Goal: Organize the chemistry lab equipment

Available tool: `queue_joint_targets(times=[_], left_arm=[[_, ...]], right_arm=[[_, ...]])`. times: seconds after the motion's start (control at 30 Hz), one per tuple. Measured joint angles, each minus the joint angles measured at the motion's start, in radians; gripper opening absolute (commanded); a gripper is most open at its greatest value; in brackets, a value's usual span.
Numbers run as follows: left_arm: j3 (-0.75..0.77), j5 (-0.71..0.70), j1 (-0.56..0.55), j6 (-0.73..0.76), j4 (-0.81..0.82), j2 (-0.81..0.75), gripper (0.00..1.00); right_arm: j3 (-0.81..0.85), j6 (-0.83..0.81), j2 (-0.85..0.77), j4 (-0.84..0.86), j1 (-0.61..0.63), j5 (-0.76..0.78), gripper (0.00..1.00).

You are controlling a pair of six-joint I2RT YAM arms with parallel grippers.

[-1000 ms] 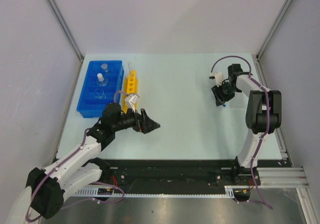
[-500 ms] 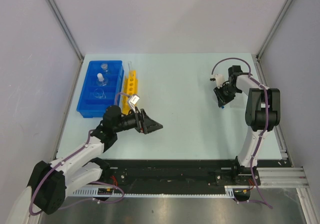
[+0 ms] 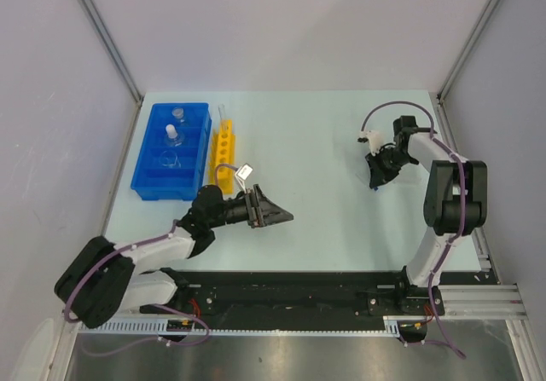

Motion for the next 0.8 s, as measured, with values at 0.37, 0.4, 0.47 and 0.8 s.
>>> queue_joint_targets(times=[0.37,0.4,0.47,0.8], left_arm=[[0.122,-0.057,-0.087,-0.243,0.264,0.372,1.00],[0.149,-0.056,-0.098,-0.261,0.293,0.409,1.00],[0.190,-0.056,-0.116,-0.298,0.354,0.470,0.99],[0.248,-0.057,-0.156,-0.364,0.473,0.590,0.73]], right_arm=[[-0.135,-0.171,-0.448,-0.182,0.149,-0.264,0.06],[-0.144,-0.180,-0.476,-0.197,0.178,-0.280,0.06],[-0.157,-0.190,-0.516,-0.224,0.225,-0.298,0.07],[-0.198,-0.188,-0.577,-0.270,0.345,-0.297,0.07]])
